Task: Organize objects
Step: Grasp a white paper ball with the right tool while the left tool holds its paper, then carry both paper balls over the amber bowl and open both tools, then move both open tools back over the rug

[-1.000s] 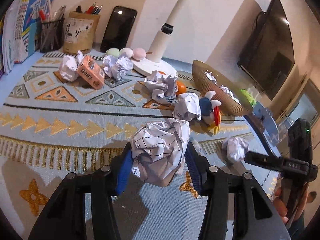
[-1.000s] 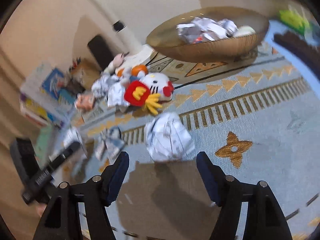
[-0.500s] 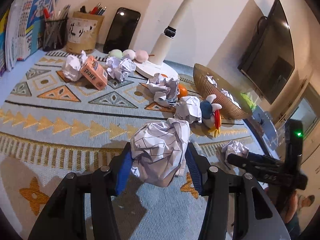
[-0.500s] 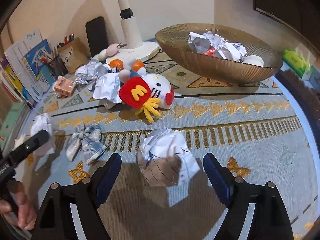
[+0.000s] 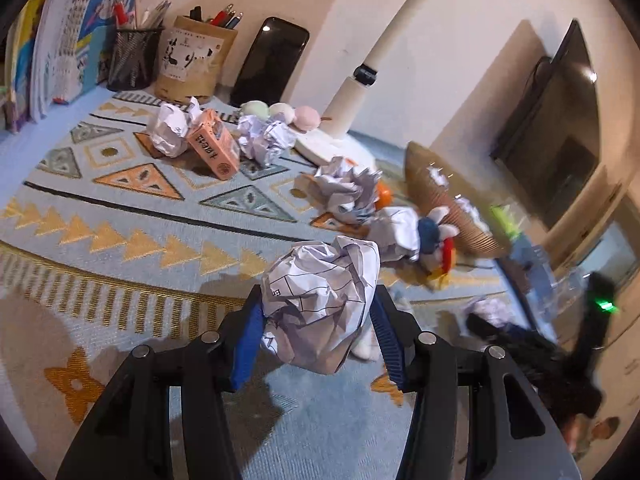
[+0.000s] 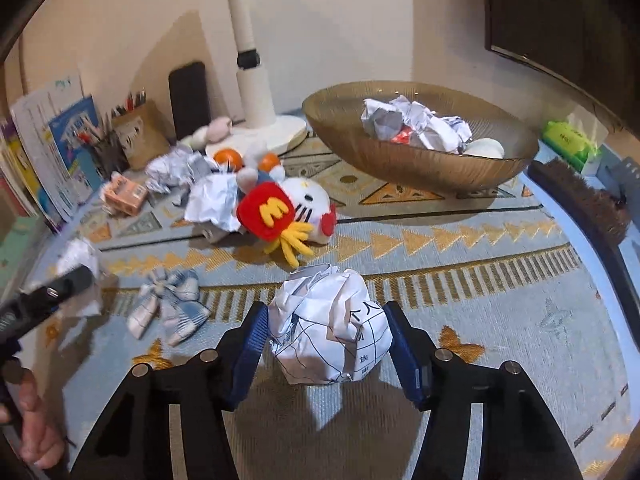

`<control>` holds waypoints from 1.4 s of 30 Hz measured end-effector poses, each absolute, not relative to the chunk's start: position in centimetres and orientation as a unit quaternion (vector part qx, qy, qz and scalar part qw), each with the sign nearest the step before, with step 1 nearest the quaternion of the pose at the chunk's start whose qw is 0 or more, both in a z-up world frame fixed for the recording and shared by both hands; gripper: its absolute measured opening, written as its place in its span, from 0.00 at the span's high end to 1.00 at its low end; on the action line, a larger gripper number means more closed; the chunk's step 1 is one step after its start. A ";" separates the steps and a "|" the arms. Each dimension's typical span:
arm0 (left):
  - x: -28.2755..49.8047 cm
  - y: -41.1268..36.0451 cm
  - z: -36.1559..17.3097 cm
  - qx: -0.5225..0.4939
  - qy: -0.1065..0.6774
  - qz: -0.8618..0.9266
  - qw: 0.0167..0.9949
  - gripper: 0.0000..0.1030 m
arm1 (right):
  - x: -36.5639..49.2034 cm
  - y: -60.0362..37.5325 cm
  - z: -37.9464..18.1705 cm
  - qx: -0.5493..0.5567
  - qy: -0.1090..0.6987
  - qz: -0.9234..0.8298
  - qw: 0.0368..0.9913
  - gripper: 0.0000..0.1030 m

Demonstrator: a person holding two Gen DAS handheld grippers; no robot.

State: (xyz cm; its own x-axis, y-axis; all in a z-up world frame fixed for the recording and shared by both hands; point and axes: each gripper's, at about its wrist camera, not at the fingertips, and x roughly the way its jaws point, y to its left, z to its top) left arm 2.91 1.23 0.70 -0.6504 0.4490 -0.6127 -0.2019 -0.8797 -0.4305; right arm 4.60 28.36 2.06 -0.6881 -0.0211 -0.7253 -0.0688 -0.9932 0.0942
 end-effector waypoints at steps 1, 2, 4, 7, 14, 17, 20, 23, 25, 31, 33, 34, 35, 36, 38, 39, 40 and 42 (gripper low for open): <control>3.0 1.9 1.2 -0.378 -0.147 0.897 0.176 0.52 | 4.9 29.0 2.7 -0.390 0.064 0.918 0.011 0.44; 3.0 2.3 1.8 -0.376 -0.139 0.899 0.178 0.53 | 5.0 29.6 3.6 -0.383 0.066 0.921 0.014 0.44; 3.1 3.5 4.5 -0.350 -0.129 0.907 0.197 0.52 | 5.5 31.3 6.5 -0.350 0.069 0.934 0.029 0.44; 2.0 6.7 9.8 -0.302 -0.104 0.919 0.229 0.52 | 5.7 34.3 11.4 -0.295 0.084 0.951 0.044 0.44; -3.2 15.9 14.2 -0.252 -0.072 0.927 0.268 0.52 | 1.9 40.0 16.2 -0.243 0.119 0.959 0.082 0.44; -6.0 18.8 13.2 -0.263 -0.078 0.925 0.265 0.52 | -0.7 41.8 15.7 -0.251 0.139 0.954 0.091 0.44; -8.1 21.2 11.6 -0.282 -0.068 0.920 0.262 0.52 | -3.2 43.2 14.6 -0.265 0.154 0.947 0.093 0.44; -9.5 23.7 10.8 -0.288 -0.039 0.924 0.248 0.51 | -5.5 44.5 13.5 -0.278 0.173 0.941 0.089 0.41; -10.3 24.8 10.5 -0.284 -0.040 0.923 0.255 0.31 | -7.0 45.3 13.0 -0.285 0.181 0.937 0.084 0.34; -10.9 23.9 10.3 -0.304 -0.056 0.911 0.273 0.04 | -6.5 47.1 12.3 -0.293 0.204 0.931 0.076 0.34; -9.9 22.3 10.7 -0.299 -0.058 0.914 0.267 0.04 | -5.2 47.0 12.1 -0.293 0.213 0.930 0.062 0.34; -9.2 21.3 11.0 -0.296 -0.059 0.917 0.261 0.04 | -4.4 46.7 12.1 -0.291 0.225 0.929 0.038 0.34; -8.4 20.1 11.4 -0.293 -0.060 0.919 0.257 0.04 | -3.8 46.4 12.1 -0.290 0.233 0.928 0.019 0.34; -7.7 19.3 11.8 -0.291 -0.061 0.921 0.253 0.04 | -3.1 45.7 12.2 -0.293 0.237 0.926 0.005 0.34; -5.4 16.8 13.0 -0.281 -0.061 0.926 0.243 0.04 | -1.8 43.8 12.5 -0.302 0.226 0.926 -0.011 0.33; -4.5 15.9 13.5 -0.276 -0.060 0.929 0.238 0.04 | -1.3 42.8 12.7 -0.304 0.218 0.927 -0.019 0.33; -3.4 14.8 14.2 -0.269 -0.057 0.933 0.231 0.04 | -0.5 41.3 12.8 -0.306 0.204 0.930 -0.027 0.32; -1.3 12.7 15.6 -0.265 -0.039 0.940 0.214 0.04 | 0.8 38.8 12.6 -0.305 0.184 0.934 -0.041 0.31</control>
State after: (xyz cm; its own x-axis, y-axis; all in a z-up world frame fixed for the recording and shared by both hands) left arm -1.34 12.70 15.63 -0.7686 0.4217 -0.4811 -0.3809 -0.9058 -0.1854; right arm 0.79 38.79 12.56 -0.8111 -0.1892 -0.5535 -0.0353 -0.9287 0.3691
